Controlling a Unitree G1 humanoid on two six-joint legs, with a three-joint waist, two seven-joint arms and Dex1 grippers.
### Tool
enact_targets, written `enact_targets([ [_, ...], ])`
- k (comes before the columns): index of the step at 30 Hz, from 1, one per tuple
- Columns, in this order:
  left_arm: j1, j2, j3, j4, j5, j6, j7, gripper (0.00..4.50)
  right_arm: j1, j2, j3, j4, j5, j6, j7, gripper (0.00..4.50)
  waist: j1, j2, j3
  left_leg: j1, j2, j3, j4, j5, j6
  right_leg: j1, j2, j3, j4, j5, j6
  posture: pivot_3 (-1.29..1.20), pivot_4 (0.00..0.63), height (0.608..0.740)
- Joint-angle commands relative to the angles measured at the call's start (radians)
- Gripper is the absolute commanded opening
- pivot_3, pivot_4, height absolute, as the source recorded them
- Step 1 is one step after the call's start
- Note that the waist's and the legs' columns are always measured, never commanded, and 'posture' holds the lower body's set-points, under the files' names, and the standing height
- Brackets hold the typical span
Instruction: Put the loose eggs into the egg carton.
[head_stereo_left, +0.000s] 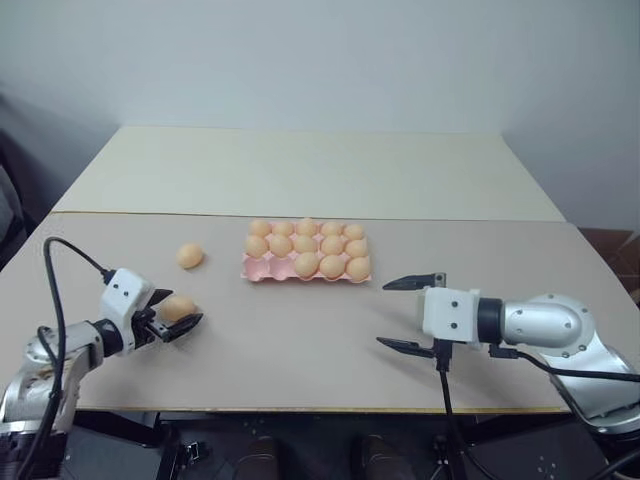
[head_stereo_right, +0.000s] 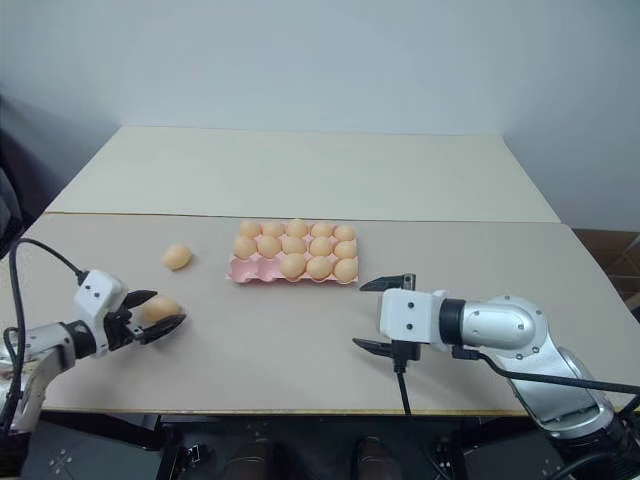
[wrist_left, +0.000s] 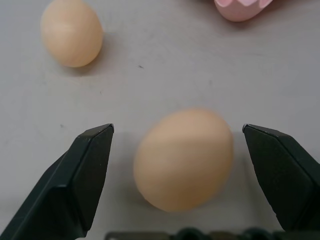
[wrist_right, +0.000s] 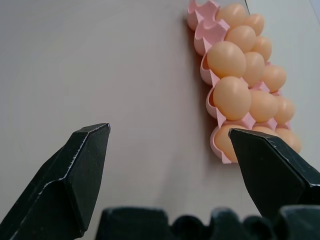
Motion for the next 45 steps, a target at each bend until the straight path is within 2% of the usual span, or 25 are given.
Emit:
enact_targets([
  [1, 0.005, 0.03, -0.005, -0.011, -0.009, 0.015, -0.028, 4.11, 0.011, -0.014, -0.039, -0.033, 0.005, 0.011, -0.013, 4.5, 0.0, -0.001, 0.0, 0.0, 0.0, 0.0, 0.0, 0.0, 0.0, 0.0, 0.0, 0.0, 0.0, 0.0, -0.001, 0.0, 0.15, 0.74],
  [2, 0.011, 0.027, -0.001, -0.014, -0.012, 0.016, -0.026, 3.91, 0.013, -0.015, -0.041, -0.032, 0.001, 0.011, -0.016, 4.5, -0.001, -0.001, 0.0, 0.0, 0.0, 0.0, 0.0, 0.0, 0.0, 0.0, 0.0, 0.0, 0.0, -0.001, -0.001, 0.0, 0.15, 0.74],
  [8, 0.015, 0.023, -0.01, -0.004, 0.004, -0.005, -0.021, 2.1, 0.013, -0.012, -0.033, -0.028, -0.007, 0.012, -0.033, 4.5, 0.0, -0.001, 0.0, 0.0, 0.001, 0.0, 0.0, 0.0, 0.0, 0.0, 0.0, 0.0, 0.0, -0.001, -0.001, 0.0, 0.15, 0.74],
  [10, 0.005, 0.021, -0.016, -0.003, 0.016, -0.007, -0.006, 1.98, 0.008, -0.01, -0.028, -0.027, -0.008, 0.012, -0.036, 4.5, 0.0, -0.001, 0.0, 0.0, 0.001, 0.0, 0.0, 0.0, 0.0, 0.0, 0.0, 0.0, 0.0, -0.001, -0.001, 0.0, 0.15, 0.74],
  [14, -0.006, 0.02, -0.011, -0.042, -0.016, -0.013, -0.029, 1.98, 0.006, -0.006, -0.018, -0.021, -0.016, 0.006, -0.045, 4.5, 0.0, -0.001, 0.0, 0.001, 0.0, 0.0, 0.0, 0.0, 0.0, 0.0, 0.0, 0.0, 0.0, -0.001, -0.001, 0.0, 0.15, 0.74],
  [17, -0.089, -0.019, 0.0, -0.101, -0.09, -0.004, -0.029, 1.98, 0.001, -0.001, -0.015, -0.014, -0.022, 0.003, -0.052, 4.5, 0.003, -0.001, 0.0, 0.0, 0.0, 0.0, 0.0, 0.0, 0.0, 0.0, 0.0, 0.0, 0.0, -0.001, -0.001, 0.0, 0.15, 0.74],
  [21, -0.22, -0.079, -0.061, -0.098, -0.12, -0.002, -0.035, 1.98, -0.002, 0.008, -0.008, -0.013, -0.023, 0.01, -0.056, 4.5, 0.011, -0.002, -0.001, 0.001, 0.0, -0.001, 0.001, 0.0, 0.0, 0.003, 0.0, -0.001, 0.0, 0.0, 0.0, 0.0, 0.15, 0.74],
  [27, -0.377, -0.174, -0.197, 0.047, -0.036, -0.072, -0.043, 1.98, 0.0, 0.03, 0.003, -0.04, -0.043, 0.03, -0.09, 4.5, 0.005, -0.002, -0.001, 0.002, -0.002, -0.001, 0.001, 0.0, 0.0, 0.005, 0.0, 0.0, -0.001, 0.003, 0.005, 0.0, 0.15, 0.74],
  [32, -0.479, -0.22, -0.258, 0.217, 0.008, -0.16, -0.086, 1.98, 0.006, 0.041, -0.014, -0.081, -0.046, 0.075, -0.12, 4.5, 0.001, -0.003, -0.001, 0.001, -0.002, -0.003, 0.001, 0.0, 0.0, 0.005, 0.001, 0.0, -0.001, 0.003, 0.005, 0.0, 0.15, 0.74],
  [40, -0.528, -0.263, -0.258, 0.351, 0.003, -0.249, -0.153, 1.98, 0.041, 0.042, -0.019, -0.123, -0.064, 0.111, -0.163, 4.5, 0.001, -0.003, -0.001, 0.001, -0.002, -0.003, 0.001, 0.0, 0.0, 0.005, 0.001, 0.0, -0.001, 0.003, 0.006, 0.0, 0.15, 0.74],
  [45, -0.546, -0.324, -0.234, 0.42, 0.001, -0.334, -0.143, 3.59, 0.037, 0.053, -0.009, -0.12, -0.074, 0.114, -0.179, 4.5, 0.001, -0.003, -0.001, 0.001, -0.003, -0.003, 0.002, 0.0, 0.001, 0.005, 0.0, 0.0, -0.001, 0.004, 0.006, 0.0, 0.15, 0.74],
])
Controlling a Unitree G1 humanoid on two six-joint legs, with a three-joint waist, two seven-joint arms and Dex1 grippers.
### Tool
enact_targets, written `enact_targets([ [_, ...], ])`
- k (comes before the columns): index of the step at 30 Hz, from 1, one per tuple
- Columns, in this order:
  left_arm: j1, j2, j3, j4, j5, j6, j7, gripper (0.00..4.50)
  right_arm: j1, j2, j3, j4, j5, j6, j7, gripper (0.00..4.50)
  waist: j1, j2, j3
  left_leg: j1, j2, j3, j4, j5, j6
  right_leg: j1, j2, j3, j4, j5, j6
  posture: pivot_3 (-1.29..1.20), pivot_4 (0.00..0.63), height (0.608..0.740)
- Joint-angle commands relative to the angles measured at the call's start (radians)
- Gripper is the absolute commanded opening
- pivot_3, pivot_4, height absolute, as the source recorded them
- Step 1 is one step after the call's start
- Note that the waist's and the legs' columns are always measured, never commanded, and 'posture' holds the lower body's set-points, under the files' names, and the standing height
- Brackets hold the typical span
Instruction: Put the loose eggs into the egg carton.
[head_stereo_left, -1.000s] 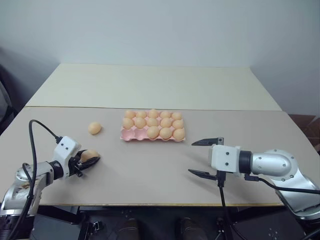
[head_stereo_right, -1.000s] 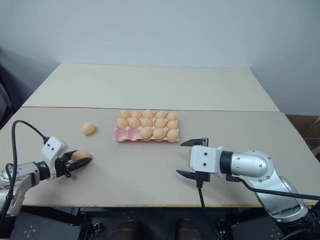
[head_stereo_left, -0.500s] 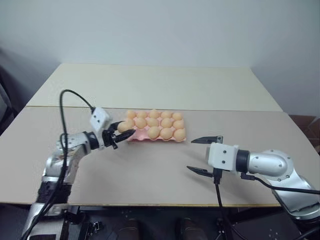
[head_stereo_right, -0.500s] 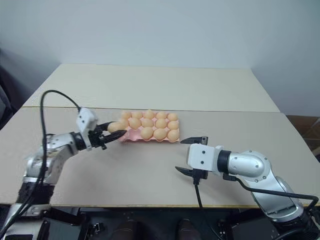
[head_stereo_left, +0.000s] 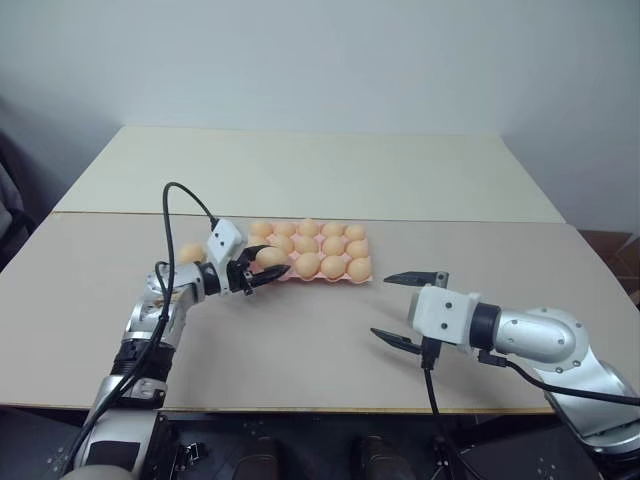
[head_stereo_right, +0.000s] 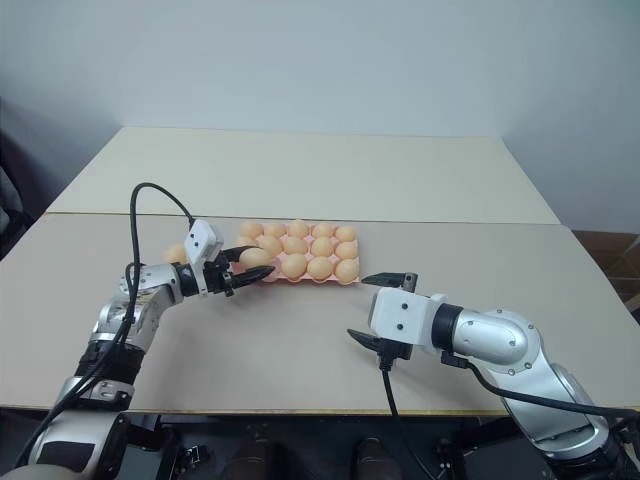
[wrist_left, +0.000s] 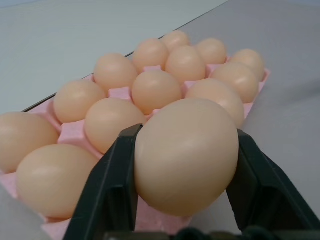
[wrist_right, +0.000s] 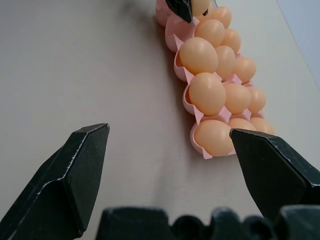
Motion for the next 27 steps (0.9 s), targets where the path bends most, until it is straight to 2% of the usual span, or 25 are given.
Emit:
enact_targets([
  [1, -0.036, -0.032, 0.034, 0.033, -0.018, -0.077, 0.009, 3.93, -0.01, 0.008, -0.016, -0.028, -0.01, 0.005, -0.022, 4.5, 0.0, 0.0, 0.0, 0.0, 0.0, 0.0, 0.0, 0.0, 0.0, 0.0, 0.0, 0.0, 0.0, 0.0, 0.0, 0.0, 0.15, 0.74],
  [3, -0.036, -0.027, 0.029, 0.044, 0.0, -0.088, 0.008, 4.48, -0.012, 0.009, -0.016, -0.028, -0.012, 0.006, -0.023, 4.5, -0.001, 0.0, 0.0, 0.0, -0.001, 0.0, 0.001, 0.0, 0.0, 0.0, 0.0, 0.0, 0.0, 0.0, 0.0, 0.0, 0.15, 0.74],
  [9, 0.014, 0.04, 0.057, -0.031, -0.003, -0.074, 0.013, 4.48, -0.01, 0.006, -0.027, -0.029, -0.01, 0.005, -0.016, 4.5, -0.005, 0.0, 0.0, 0.0, -0.001, -0.001, 0.001, 0.0, 0.0, 0.0, 0.0, 0.0, 0.0, 0.0, 0.0, 0.0, 0.15, 0.74],
  [14, 0.175, 0.182, 0.137, -0.241, -0.044, 0.036, 0.003, 4.48, -0.006, 0.001, -0.024, -0.03, -0.011, 0.0, -0.01, 4.5, -0.011, 0.0, 0.0, 0.0, 0.0, -0.001, 0.0, 0.0, 0.0, 0.0, 0.0, 0.0, 0.0, 0.0, 0.0, 0.0, 0.15, 0.74],
  [20, 0.473, 0.322, 0.388, -0.554, -0.145, 0.288, 0.1, 4.48, -0.021, 0.01, -0.008, 0.006, -0.005, -0.028, 0.004, 4.5, -0.016, 0.0, 0.0, 0.0, 0.002, 0.0, 0.0, 0.0, 0.0, -0.001, 0.0, -0.001, 0.0, -0.002, -0.004, 0.0, 0.15, 0.74],
  [25, 0.726, 0.352, 0.605, -0.771, -0.192, 0.417, 0.14, 4.48, -0.062, 0.026, 0.037, 0.049, -0.014, -0.063, 0.025, 4.5, -0.015, 0.0, 0.0, 0.002, 0.004, 0.0, 0.0, 0.0, 0.0, -0.001, -0.001, -0.001, -0.001, -0.004, -0.006, 0.0, 0.15, 0.74],
  [27, 0.778, 0.353, 0.663, -0.807, -0.193, 0.456, 0.172, 4.48, -0.078, 0.03, 0.046, 0.067, -0.011, -0.078, 0.036, 4.5, -0.014, 0.0, 0.0, 0.001, 0.004, 0.0, 0.0, -0.003, -0.005, -0.002, -0.001, -0.002, -0.001, -0.004, -0.006, 0.0, 0.15, 0.74],
])
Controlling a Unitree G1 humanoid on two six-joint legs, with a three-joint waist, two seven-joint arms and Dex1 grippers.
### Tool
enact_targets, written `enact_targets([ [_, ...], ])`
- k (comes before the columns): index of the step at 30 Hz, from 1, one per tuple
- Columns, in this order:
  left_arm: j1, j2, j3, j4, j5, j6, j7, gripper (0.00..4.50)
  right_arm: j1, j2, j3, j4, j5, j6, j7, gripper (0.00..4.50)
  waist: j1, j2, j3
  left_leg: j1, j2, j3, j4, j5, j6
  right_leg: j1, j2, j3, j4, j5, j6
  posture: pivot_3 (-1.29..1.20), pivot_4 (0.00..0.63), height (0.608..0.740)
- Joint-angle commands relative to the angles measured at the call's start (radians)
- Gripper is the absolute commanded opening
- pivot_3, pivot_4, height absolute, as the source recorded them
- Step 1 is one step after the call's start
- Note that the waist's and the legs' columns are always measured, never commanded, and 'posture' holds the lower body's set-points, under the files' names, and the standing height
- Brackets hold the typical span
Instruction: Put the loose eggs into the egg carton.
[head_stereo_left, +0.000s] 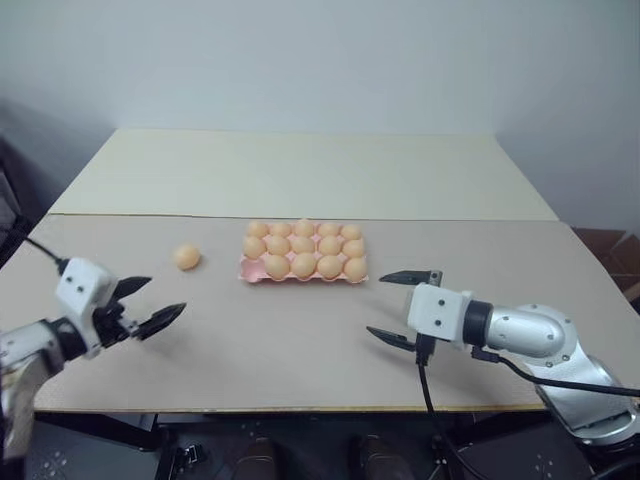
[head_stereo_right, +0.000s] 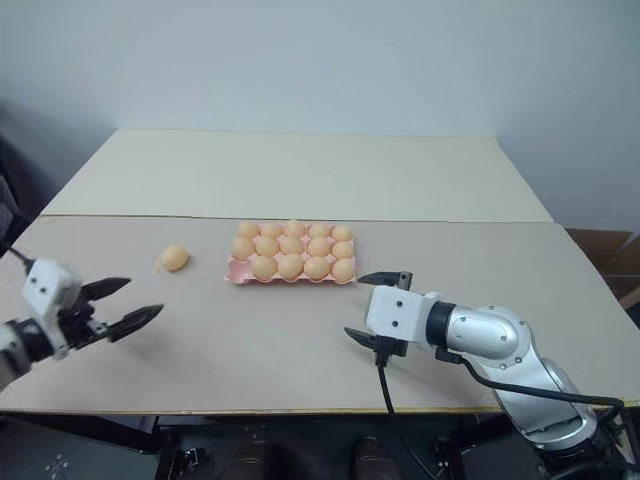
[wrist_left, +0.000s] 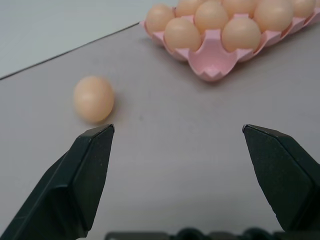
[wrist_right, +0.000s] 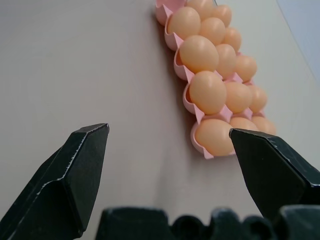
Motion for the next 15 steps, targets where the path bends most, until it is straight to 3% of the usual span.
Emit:
enact_targets([
  [1, 0.061, 0.014, 0.129, -0.093, -0.017, 0.071, 0.055, 4.48, -0.04, 0.002, 0.002, 0.014, 0.003, -0.051, 0.022, 4.5, 0.004, 0.0, 0.0, 0.0, 0.0, 0.0, 0.0, 0.0, 0.0, 0.0, 0.0, 0.0, 0.0, 0.0, 0.0, 0.0, 0.15, 0.74],
  [11, 0.071, 0.001, 0.146, -0.143, -0.044, 0.129, 0.127, 4.48, -0.071, 0.015, 0.017, 0.062, -0.003, -0.093, 0.041, 4.5, 0.013, 0.0, 0.0, -0.001, -0.001, 0.0, 0.0, 0.0, 0.0, -0.001, 0.0, 0.0, 0.0, 0.0, 0.0, 0.0, 0.15, 0.74],
  [15, -0.061, -0.032, 0.066, -0.055, -0.03, 0.096, 0.2, 4.48, -0.072, 0.022, 0.02, 0.06, -0.004, -0.089, 0.038, 4.5, 0.017, 0.0, 0.0, -0.001, 0.0, 0.0, 0.0, 0.0, 0.0, 0.0, 0.001, 0.0, 0.0, 0.0, 0.0, 0.0, 0.15, 0.74],
])
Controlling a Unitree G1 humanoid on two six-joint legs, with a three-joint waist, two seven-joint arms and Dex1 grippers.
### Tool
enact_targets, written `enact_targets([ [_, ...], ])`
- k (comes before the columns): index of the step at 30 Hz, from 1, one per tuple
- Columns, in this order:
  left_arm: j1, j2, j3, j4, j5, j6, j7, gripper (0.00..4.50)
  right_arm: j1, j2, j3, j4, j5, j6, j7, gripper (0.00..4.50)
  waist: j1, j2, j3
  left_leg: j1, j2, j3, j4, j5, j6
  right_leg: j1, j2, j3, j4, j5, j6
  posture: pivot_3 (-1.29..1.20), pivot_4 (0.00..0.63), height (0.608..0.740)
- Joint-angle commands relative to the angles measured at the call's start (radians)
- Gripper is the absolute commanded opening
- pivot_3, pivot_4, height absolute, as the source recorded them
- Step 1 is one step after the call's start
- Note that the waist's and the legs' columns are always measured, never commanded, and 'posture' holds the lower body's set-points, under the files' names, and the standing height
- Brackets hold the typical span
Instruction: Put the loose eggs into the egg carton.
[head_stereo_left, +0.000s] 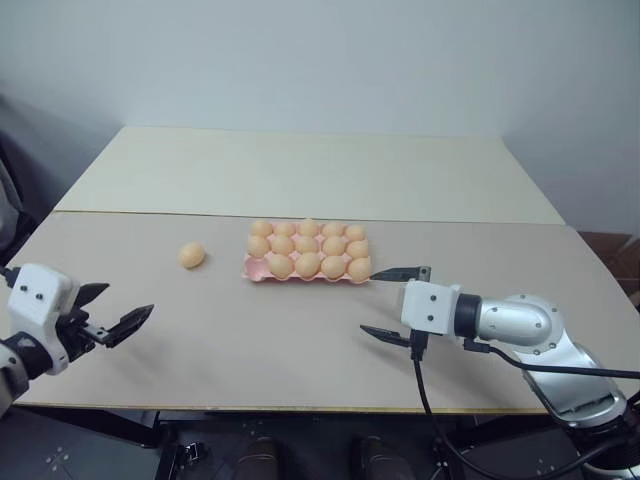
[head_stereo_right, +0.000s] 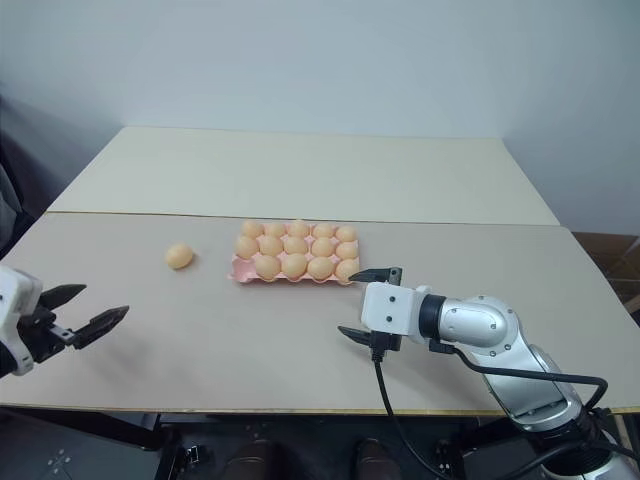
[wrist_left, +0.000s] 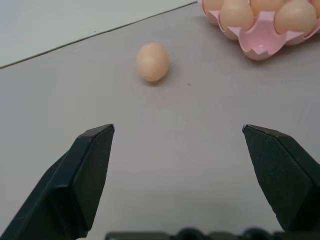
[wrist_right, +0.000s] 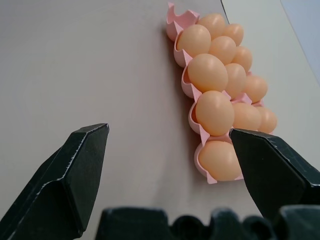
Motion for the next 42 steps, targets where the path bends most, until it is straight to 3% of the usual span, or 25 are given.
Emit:
enact_targets([
  [1, -0.106, -0.017, -0.051, 0.069, 0.013, -0.029, 0.067, 4.48, -0.016, 0.008, -0.008, -0.019, -0.001, -0.016, -0.001, 4.5, 0.001, 0.0, 0.0, 0.0, 0.0, 0.0, 0.0, 0.0, 0.0, 0.0, 0.0, 0.0, 0.0, 0.0, 0.0, 0.0, 0.15, 0.74],
  [9, -0.486, -0.094, -0.272, 0.438, 0.106, -0.176, 0.119, 4.48, -0.011, 0.013, -0.009, -0.046, -0.007, 0.01, -0.007, 4.5, 0.001, -0.002, -0.001, 0.0, -0.002, 0.0, 0.0, 0.003, 0.004, 0.002, 0.0, 0.001, 0.0, 0.002, 0.003, 0.0, 0.15, 0.74],
  [15, -0.594, -0.114, -0.368, 0.679, 0.191, -0.296, 0.121, 4.48, 0.028, 0.0, -0.025, -0.094, -0.017, 0.045, -0.018, 4.5, -0.005, -0.002, -0.001, -0.001, -0.001, 0.0, -0.001, 0.002, 0.005, 0.001, 0.001, 0.001, -0.001, 0.004, 0.006, 0.0, 0.15, 0.74],
  [32, -0.824, -0.202, -0.48, 1.226, 0.316, -0.625, 0.072, 4.48, 0.059, 0.01, -0.045, -0.126, -0.037, 0.107, -0.074, 4.5, -0.002, -0.004, -0.002, -0.001, -0.002, 0.0, 0.0, 0.003, 0.005, 0.001, 0.001, 0.0, -0.001, 0.004, 0.007, 0.0, 0.15, 0.74],
  [35, -0.854, -0.216, -0.463, 1.28, 0.3, -0.667, 0.057, 3.84, 0.06, 0.009, -0.044, -0.124, -0.039, 0.106, -0.078, 4.5, -0.001, -0.004, -0.002, -0.001, -0.002, 0.0, 0.0, 0.003, 0.005, 0.001, 0.0, 0.0, -0.001, 0.004, 0.007, 0.0, 0.15, 0.74],
  [40, -0.864, -0.211, -0.485, 1.309, 0.324, -0.692, 0.032, 2.16, 0.061, 0.005, -0.045, -0.122, -0.043, 0.106, -0.084, 4.5, -0.001, -0.004, -0.002, -0.001, -0.002, 0.0, 0.0, 0.003, 0.005, 0.001, 0.0, 0.0, 0.0, 0.004, 0.007, 0.0, 0.15, 0.74],
  [42, -0.857, -0.207, -0.496, 1.3, 0.337, -0.691, 0.028, 1.78, 0.062, 0.003, -0.046, -0.12, -0.046, 0.103, -0.085, 4.5, -0.001, -0.004, -0.002, -0.001, -0.002, 0.0, 0.0, 0.003, 0.005, 0.001, 0.0, 0.0, 0.0, 0.004, 0.007, 0.0, 0.15, 0.74],
])
